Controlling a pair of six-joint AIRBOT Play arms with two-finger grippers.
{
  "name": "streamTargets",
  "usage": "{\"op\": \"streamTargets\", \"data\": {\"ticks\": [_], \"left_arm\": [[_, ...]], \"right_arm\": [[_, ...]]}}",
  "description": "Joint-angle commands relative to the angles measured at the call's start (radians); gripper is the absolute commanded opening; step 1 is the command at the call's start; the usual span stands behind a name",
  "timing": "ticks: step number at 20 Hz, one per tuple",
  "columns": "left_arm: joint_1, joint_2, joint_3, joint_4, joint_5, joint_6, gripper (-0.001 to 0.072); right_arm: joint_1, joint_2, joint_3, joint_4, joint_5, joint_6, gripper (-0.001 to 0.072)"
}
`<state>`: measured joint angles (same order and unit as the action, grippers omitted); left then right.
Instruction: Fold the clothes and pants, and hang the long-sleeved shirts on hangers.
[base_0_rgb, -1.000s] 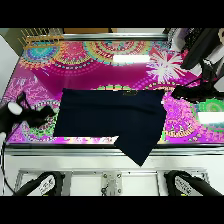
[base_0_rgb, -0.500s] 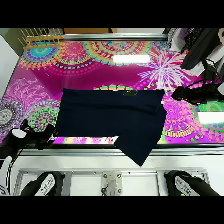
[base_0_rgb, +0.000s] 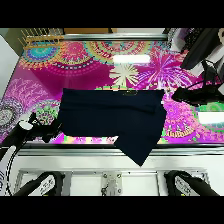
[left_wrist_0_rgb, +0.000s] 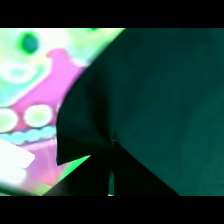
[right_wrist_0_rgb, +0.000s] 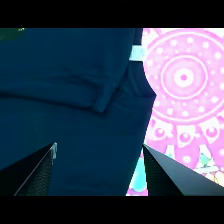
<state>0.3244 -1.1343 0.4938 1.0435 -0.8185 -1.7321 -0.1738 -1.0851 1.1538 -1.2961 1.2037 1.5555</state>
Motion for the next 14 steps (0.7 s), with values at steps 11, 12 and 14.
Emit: {"op": "streamTargets", "data": {"ticks": [11,12,14], "left_arm": [[-0.013,0.274,-0.129,0.057,-0.019,0.005,0.0007],[-0.013,0.282,-0.129,0.057,-0.019,0.005,0.0007],[-0.013,0.290,-0.129,0.057,-0.019,0.005,0.0007]], "right_arm": [[-0.089,0.053,-0.682,0.201,-0.048,-0.014,0.0590],[-0.072,0.053,-0.710,0.209,-0.065,-0.014,0.0590],[-0.031,0.053,-0.746,0.226,-0.085,-0.014,0.0590]]}}
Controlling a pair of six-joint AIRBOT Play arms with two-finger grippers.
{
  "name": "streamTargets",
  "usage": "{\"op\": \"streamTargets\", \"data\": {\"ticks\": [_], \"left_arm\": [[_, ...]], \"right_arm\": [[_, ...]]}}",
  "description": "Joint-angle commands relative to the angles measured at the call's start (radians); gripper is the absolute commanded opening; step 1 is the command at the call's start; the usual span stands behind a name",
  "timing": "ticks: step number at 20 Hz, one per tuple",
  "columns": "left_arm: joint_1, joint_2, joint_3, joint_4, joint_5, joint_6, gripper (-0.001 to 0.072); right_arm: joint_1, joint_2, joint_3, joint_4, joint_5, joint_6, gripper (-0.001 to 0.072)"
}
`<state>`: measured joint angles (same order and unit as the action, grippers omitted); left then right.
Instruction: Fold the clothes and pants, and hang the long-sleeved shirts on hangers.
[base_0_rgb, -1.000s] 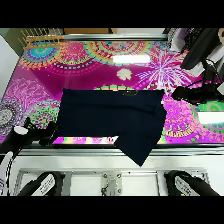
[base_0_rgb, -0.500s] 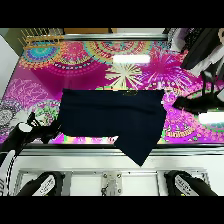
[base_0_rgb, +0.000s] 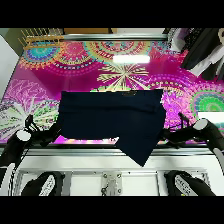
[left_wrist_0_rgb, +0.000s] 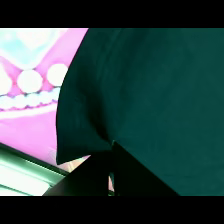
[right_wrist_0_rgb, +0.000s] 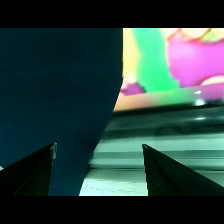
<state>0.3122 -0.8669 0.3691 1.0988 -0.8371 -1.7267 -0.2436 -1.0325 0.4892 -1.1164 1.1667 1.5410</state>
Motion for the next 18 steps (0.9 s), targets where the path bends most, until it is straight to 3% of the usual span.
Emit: {"op": "streamTargets", "data": {"ticks": [1,8,13,14,16,17,18], "left_arm": [[-0.001,0.021,-0.005,0.002,-0.001,0.000,0.0007],[-0.001,0.021,-0.005,0.002,-0.001,0.003,0.0007],[-0.001,0.021,-0.005,0.002,-0.001,0.003,0.0007],[-0.001,0.021,-0.005,0.002,-0.001,0.003,0.0007],[-0.001,0.021,-0.005,0.002,-0.002,0.003,0.0007],[-0.001,0.021,-0.004,0.005,-0.002,0.005,0.0007],[-0.001,0.021,0.000,0.010,-0.011,0.013,0.0007]], "right_arm": [[0.064,0.001,-0.092,0.050,-0.064,0.001,0.0590],[0.208,-0.014,-0.101,0.148,-0.199,0.001,0.0589],[0.256,-0.050,-0.101,0.179,-0.198,0.000,0.0580],[0.265,-0.050,-0.101,0.179,-0.198,0.000,0.0542],[0.278,-0.050,-0.101,0.179,-0.195,-0.018,0.0120],[0.277,-0.047,-0.101,0.175,-0.190,-0.034,0.0039],[0.276,-0.040,-0.100,0.166,-0.182,-0.034,0.0012]]}}
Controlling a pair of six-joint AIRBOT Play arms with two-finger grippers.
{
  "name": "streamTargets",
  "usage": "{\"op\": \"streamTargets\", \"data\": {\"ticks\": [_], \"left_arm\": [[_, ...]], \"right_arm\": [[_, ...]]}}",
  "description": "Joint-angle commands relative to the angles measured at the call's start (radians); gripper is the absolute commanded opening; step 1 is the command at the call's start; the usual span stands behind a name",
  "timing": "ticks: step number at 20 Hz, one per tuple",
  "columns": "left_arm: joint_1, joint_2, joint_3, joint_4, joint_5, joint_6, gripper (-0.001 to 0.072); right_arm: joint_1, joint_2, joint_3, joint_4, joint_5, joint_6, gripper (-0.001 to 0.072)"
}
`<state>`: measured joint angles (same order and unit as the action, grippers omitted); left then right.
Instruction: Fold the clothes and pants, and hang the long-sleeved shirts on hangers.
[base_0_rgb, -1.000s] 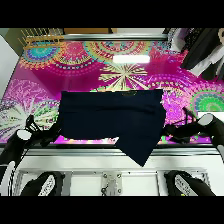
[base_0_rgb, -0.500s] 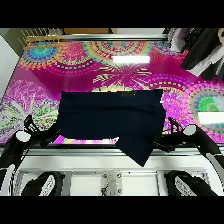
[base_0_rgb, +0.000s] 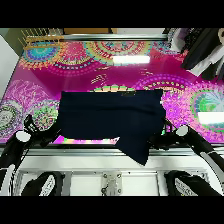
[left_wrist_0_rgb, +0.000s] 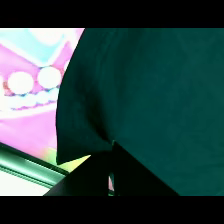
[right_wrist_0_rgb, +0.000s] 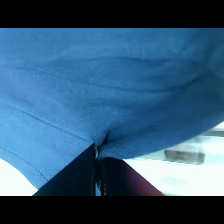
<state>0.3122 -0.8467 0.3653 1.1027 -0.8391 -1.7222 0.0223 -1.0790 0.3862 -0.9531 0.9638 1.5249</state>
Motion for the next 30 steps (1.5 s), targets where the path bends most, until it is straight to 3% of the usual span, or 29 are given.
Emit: {"op": "streamTargets", "data": {"ticks": [1,7,11,14,22,30], "left_arm": [[-0.001,0.001,0.018,0.020,-0.034,0.019,0.0007],[-0.001,0.068,0.116,0.179,-0.354,0.049,0.0007],[-0.001,0.132,0.162,0.178,-0.399,0.049,0.0006],[-0.002,0.043,0.262,0.178,-0.393,0.070,0.0007],[-0.117,-0.389,0.594,0.177,-0.262,0.098,0.0007],[-0.117,-0.697,0.849,0.160,-0.259,0.100,0.0007]], "right_arm": [[0.010,0.021,0.011,-0.034,0.048,-0.018,0.0012],[0.010,0.193,0.140,-0.339,0.309,-0.005,0.0010],[0.008,0.211,0.286,-0.380,0.352,-0.006,0.0009],[0.008,0.137,0.436,-0.394,0.349,-0.007,0.0009],[0.008,-0.180,0.751,-0.399,0.198,-0.014,0.0009],[0.010,-0.388,0.831,-0.396,0.008,-0.014,0.0011]]}}
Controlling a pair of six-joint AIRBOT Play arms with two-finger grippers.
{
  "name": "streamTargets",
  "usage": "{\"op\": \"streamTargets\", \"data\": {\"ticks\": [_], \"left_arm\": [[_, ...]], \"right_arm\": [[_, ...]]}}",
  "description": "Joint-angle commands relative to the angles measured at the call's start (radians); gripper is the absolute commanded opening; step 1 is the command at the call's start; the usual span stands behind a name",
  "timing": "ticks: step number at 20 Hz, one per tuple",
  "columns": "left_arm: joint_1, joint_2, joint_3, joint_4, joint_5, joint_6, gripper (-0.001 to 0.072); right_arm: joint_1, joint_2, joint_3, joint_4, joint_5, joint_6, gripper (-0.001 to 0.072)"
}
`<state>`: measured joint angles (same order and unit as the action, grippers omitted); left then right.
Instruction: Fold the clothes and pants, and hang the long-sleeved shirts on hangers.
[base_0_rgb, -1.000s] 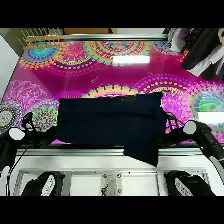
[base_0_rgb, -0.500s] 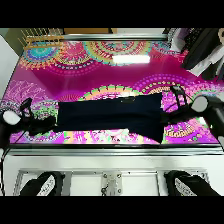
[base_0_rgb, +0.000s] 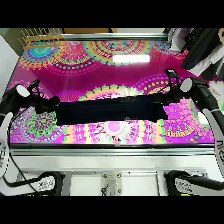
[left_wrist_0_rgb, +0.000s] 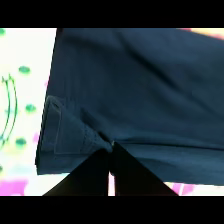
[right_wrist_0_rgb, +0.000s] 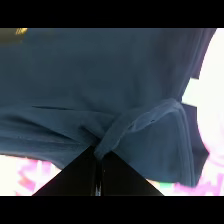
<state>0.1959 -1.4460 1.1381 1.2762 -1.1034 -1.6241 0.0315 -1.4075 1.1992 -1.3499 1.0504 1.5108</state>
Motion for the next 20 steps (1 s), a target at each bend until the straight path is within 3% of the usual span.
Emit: {"op": "streamTargets", "data": {"ticks": [1,5,6,7,8,9,10,14,17,18,19,20], "left_arm": [[-0.001,-0.124,0.092,-0.028,0.008,0.002,0.0007],[-0.001,-0.223,0.166,-0.048,0.004,0.002,0.0023],[-0.001,-0.234,0.181,-0.048,0.005,0.002,0.0288],[-0.001,-0.239,0.196,-0.048,0.006,0.002,0.0526],[-0.001,-0.238,0.213,-0.048,0.008,0.002,0.0543],[-0.001,-0.236,0.243,-0.048,-0.003,0.002,0.0542],[0.000,-0.226,0.269,-0.046,-0.018,0.002,0.0543],[0.017,-0.121,0.309,-0.041,-0.055,0.004,0.0542],[0.005,-0.018,0.240,-0.039,-0.046,0.005,0.0538],[-0.006,0.012,0.206,-0.039,-0.037,0.005,0.0340],[-0.021,0.037,0.173,-0.040,-0.030,0.005,0.0067],[-0.046,0.060,0.135,-0.044,-0.014,0.004,0.0008]], "right_arm": [[0.001,-0.072,0.018,0.008,-0.095,0.000,0.0011],[0.001,-0.102,0.018,0.058,-0.166,0.000,0.0023],[0.001,-0.105,0.018,0.083,-0.188,0.001,0.0075],[0.001,-0.106,0.018,0.108,-0.217,0.000,0.0322],[0.001,-0.104,0.018,0.142,-0.253,0.000,0.0598],[-0.001,-0.099,0.020,0.171,-0.291,0.000,0.0662],[-0.006,-0.091,0.033,0.185,-0.315,0.001,0.0655],[-0.111,-0.027,0.081,0.192,-0.244,-0.005,0.0655],[-0.274,-0.014,0.080,0.245,-0.022,-0.153,0.0655],[-0.340,-0.025,0.080,0.280,0.072,-0.214,0.0655],[-0.401,-0.041,0.080,0.310,0.148,-0.253,0.0656],[-0.459,-0.065,0.080,0.328,0.211,-0.279,0.0656]]}}
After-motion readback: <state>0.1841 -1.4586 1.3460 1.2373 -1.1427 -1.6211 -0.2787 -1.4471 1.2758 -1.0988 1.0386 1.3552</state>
